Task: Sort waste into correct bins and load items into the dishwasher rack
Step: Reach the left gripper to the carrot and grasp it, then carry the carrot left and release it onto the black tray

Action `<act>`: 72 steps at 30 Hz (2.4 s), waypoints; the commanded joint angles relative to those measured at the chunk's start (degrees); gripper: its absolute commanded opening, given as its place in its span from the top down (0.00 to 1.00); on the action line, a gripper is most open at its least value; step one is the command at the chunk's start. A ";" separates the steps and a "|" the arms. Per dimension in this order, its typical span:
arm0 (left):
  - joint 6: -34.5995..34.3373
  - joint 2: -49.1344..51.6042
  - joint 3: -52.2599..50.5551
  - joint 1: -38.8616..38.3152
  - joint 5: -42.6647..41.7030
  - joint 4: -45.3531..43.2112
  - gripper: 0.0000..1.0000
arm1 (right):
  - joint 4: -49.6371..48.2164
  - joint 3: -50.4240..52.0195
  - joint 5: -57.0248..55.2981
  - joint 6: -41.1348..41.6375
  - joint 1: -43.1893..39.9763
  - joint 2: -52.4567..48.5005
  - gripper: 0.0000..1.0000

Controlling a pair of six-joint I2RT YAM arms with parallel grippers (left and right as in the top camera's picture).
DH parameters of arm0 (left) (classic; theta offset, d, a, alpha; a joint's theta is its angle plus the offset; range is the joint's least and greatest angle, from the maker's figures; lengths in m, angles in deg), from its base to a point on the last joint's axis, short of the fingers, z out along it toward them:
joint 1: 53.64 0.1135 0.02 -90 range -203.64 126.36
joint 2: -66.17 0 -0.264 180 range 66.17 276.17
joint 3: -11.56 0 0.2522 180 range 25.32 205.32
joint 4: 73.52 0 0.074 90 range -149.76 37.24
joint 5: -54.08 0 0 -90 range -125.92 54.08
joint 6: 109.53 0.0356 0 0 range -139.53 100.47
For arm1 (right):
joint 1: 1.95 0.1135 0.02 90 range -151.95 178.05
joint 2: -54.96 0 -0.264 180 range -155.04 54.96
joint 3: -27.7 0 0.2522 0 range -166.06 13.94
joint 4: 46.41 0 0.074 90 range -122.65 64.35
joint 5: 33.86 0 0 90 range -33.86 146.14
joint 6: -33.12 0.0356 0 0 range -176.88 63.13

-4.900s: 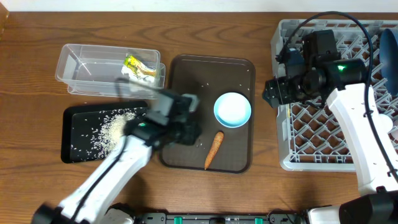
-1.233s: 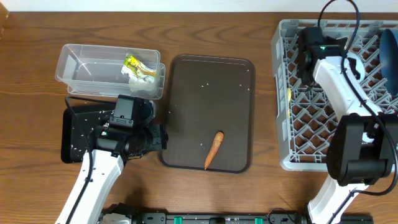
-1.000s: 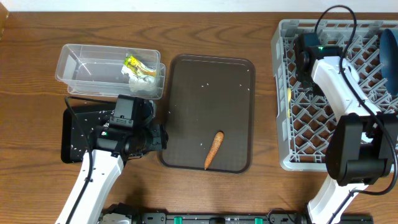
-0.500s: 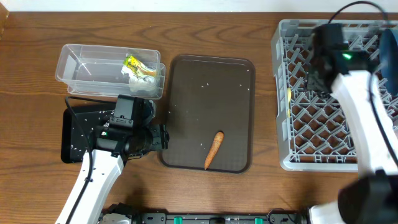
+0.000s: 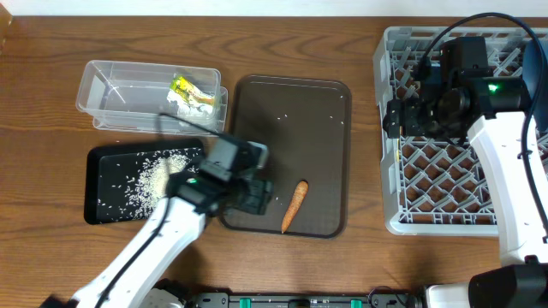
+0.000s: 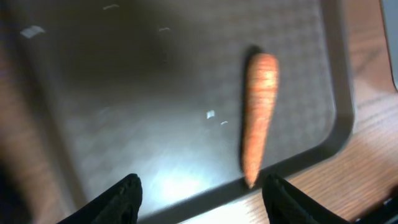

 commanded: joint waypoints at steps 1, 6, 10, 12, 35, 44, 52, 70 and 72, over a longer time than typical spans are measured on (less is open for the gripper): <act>3.56 4.70 0.22 -4.31 0.35 -4.02 0.35 | 0.09 0.00 2.29 -1.55 1.81 -0.57 0.05; 3.54 11.28 0.22 -8.57 0.33 -10.97 0.35 | 0.09 0.00 2.27 -1.55 1.90 -0.57 0.05; 3.54 15.23 0.22 -11.19 0.33 -14.21 0.35 | 0.07 0.00 1.68 -1.57 1.90 -0.59 0.05; 3.54 16.74 0.22 -12.11 0.35 -14.80 0.35 | 0.07 0.00 1.68 -1.57 1.90 -0.59 0.05; 3.50 24.00 0.26 -12.76 1.33 -15.04 0.91 | 0.15 0.00 1.68 -1.57 1.90 -0.59 0.03; 3.48 11.52 3.65 -10.56 16.35 -2.29 0.94 | 0.15 0.00 1.66 -1.57 1.90 -0.59 0.03; 2.78 -0.85 3.65 7.15 20.68 4.79 0.94 | 0.15 0.00 1.66 -1.60 1.90 -0.59 0.03; -14.78 7.02 3.58 52.37 20.65 1.46 0.93 | 0.55 0.00 1.66 -1.57 1.90 -0.59 0.02; -14.78 9.14 3.58 53.02 20.68 0.07 0.93 | 0.57 0.00 1.68 -1.57 1.90 -0.59 0.02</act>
